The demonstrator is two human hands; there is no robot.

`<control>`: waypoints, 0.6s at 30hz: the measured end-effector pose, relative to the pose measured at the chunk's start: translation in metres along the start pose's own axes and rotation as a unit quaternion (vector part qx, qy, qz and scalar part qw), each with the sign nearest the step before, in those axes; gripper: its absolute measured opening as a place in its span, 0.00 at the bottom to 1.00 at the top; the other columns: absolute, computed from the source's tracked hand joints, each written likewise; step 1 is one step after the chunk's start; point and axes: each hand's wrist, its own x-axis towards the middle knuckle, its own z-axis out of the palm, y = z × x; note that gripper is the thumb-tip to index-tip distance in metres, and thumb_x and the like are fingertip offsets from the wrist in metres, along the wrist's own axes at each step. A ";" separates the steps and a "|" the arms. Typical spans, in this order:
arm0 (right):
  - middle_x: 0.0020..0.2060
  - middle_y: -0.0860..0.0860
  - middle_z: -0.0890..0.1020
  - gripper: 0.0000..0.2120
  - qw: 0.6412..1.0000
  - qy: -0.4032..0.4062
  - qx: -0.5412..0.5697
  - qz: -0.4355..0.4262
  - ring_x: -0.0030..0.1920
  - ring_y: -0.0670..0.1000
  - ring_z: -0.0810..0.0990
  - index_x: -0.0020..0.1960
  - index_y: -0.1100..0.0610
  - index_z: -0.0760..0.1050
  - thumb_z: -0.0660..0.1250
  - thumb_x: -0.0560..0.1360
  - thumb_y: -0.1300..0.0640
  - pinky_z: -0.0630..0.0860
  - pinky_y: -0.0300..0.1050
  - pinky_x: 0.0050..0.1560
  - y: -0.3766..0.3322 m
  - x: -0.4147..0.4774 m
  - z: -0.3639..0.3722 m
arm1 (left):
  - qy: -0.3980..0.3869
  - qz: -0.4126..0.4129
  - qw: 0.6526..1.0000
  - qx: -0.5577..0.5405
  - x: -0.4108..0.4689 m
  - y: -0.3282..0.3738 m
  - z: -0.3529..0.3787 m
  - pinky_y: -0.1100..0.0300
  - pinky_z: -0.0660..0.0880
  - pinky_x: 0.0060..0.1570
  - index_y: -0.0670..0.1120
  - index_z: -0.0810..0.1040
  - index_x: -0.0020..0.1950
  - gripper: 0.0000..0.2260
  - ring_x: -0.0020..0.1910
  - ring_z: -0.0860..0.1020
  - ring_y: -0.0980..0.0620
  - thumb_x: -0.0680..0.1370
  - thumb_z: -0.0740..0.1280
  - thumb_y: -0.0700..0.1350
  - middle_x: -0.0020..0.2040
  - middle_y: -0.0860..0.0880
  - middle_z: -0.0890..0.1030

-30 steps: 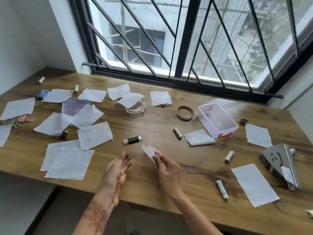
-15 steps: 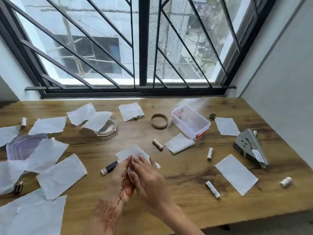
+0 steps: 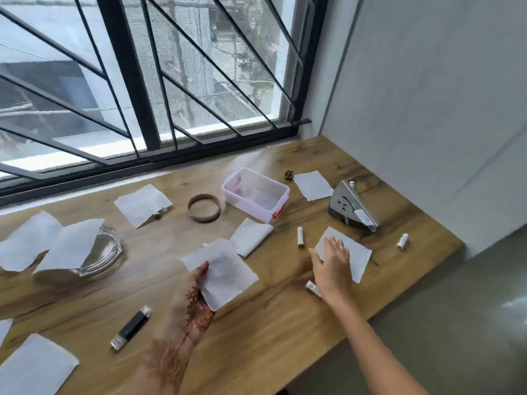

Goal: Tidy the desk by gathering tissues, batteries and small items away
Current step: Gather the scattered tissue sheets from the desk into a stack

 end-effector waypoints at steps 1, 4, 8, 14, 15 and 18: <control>0.72 0.58 0.63 0.23 1.000 -0.003 -0.022 0.004 0.74 0.55 0.55 0.70 0.62 0.64 0.58 0.79 0.52 0.49 0.49 0.74 0.007 0.004 0.001 | -0.006 -0.011 1.000 -0.001 0.003 -0.002 0.002 0.66 0.76 0.25 0.39 0.76 0.51 0.13 0.25 0.80 0.56 0.81 0.54 0.42 0.44 0.45 0.79; 0.69 0.58 0.68 0.17 1.000 0.008 -0.022 -0.015 0.73 0.55 0.60 0.63 0.62 0.73 0.59 0.79 0.55 0.52 0.49 0.74 0.016 0.008 0.006 | -0.003 -0.032 0.999 -0.009 0.012 -0.005 0.007 0.63 0.77 0.46 0.41 0.75 0.57 0.12 0.43 0.83 0.56 0.81 0.56 0.43 0.60 0.42 0.76; 0.60 0.61 0.77 0.10 0.997 0.057 0.056 -0.018 0.66 0.57 0.71 0.54 0.64 0.78 0.62 0.78 0.61 0.64 0.45 0.67 0.014 0.007 0.004 | 0.015 -0.059 0.998 0.014 0.018 0.000 0.028 0.57 0.67 0.62 0.38 0.76 0.59 0.15 0.67 0.71 0.46 0.79 0.60 0.47 0.67 0.40 0.73; 0.44 0.47 0.82 0.15 0.915 0.094 0.383 0.082 0.39 0.39 0.78 0.57 0.59 0.78 0.65 0.75 0.52 0.74 0.30 0.42 -0.032 0.007 -0.035 | -0.023 -0.053 0.998 -0.004 0.030 -0.007 0.046 0.64 0.77 0.26 0.41 0.81 0.26 0.25 0.26 0.81 0.54 0.80 0.57 0.42 0.31 0.46 0.83; 0.46 0.47 0.83 0.13 0.903 0.084 0.418 0.052 0.42 0.38 0.80 0.56 0.57 0.79 0.65 0.74 0.52 0.74 0.29 0.43 -0.043 0.006 -0.040 | -0.038 -0.065 0.997 -0.013 0.031 -0.009 0.049 0.62 0.78 0.32 0.40 0.83 0.28 0.24 0.29 0.82 0.53 0.80 0.57 0.42 0.36 0.45 0.83; 0.54 0.46 0.82 0.11 0.897 0.059 0.421 -0.124 0.55 0.39 0.79 0.53 0.53 0.80 0.65 0.74 0.51 0.74 0.30 0.51 -0.071 -0.004 -0.047 | -0.080 -0.081 0.993 -0.017 0.030 -0.009 0.056 0.52 0.76 0.50 0.36 0.80 0.49 0.14 0.37 0.83 0.46 0.80 0.57 0.43 0.41 0.41 0.84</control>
